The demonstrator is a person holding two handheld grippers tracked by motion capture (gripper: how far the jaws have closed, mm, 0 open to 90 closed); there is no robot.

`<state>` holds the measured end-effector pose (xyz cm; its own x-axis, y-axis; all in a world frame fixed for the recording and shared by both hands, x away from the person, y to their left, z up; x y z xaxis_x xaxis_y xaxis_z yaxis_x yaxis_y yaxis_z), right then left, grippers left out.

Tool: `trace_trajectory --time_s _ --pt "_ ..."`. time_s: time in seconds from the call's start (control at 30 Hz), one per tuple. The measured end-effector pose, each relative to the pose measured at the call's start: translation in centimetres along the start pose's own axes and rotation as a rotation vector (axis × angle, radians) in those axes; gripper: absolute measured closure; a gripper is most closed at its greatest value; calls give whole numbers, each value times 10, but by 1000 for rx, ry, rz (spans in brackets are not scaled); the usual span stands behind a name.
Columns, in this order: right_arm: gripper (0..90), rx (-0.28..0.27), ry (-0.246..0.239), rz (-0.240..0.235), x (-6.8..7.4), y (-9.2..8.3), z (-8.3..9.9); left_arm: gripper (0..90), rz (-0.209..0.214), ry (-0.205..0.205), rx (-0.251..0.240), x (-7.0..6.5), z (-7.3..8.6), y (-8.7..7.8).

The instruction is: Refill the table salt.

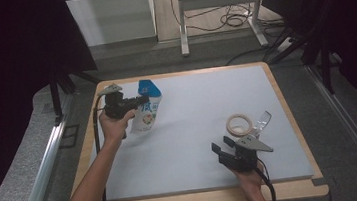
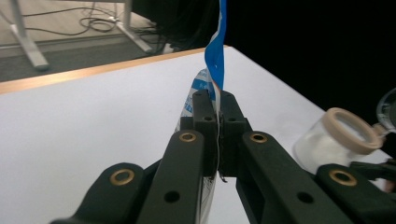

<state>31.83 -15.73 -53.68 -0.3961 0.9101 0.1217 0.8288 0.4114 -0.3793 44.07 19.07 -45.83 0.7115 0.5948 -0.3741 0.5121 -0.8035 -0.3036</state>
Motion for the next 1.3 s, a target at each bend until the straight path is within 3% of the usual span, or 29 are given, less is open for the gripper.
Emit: trace_trajectory --time_s 0.1,0.17,0.3,0.53,0.8,1.3 --pt "444 0 1 -1 0 -1 0 891 -9 -26 -18 10 12 -8" --pt "444 -3 1 -1 0 -1 -1 890 -16 -22 -34 12 16 -16" --pt "444 -9 -3 -3 -1 -4 -2 887 -42 11 -30 9 27 -31" --pt "443 -14 10 -1 -1 -9 -3 882 -61 17 -32 6 43 -48" --pt "441 -14 11 1 -3 -9 -3 876 -50 12 -37 4 53 -55" --pt "434 -18 10 4 -4 -10 -4 828 -54 24 -52 2 58 -61"
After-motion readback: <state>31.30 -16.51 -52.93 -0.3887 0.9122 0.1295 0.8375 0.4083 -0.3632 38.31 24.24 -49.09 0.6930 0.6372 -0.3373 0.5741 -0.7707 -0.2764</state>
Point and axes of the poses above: each handheld gripper's, and its own axes: y roughly forward along the jaws, z roughly out of its underside, x roughly to its left, the point moved 4 cm from there along y, roughly forward along the jaws, and after that the axes turned 9 degrees about z, right-handed, at the moved point
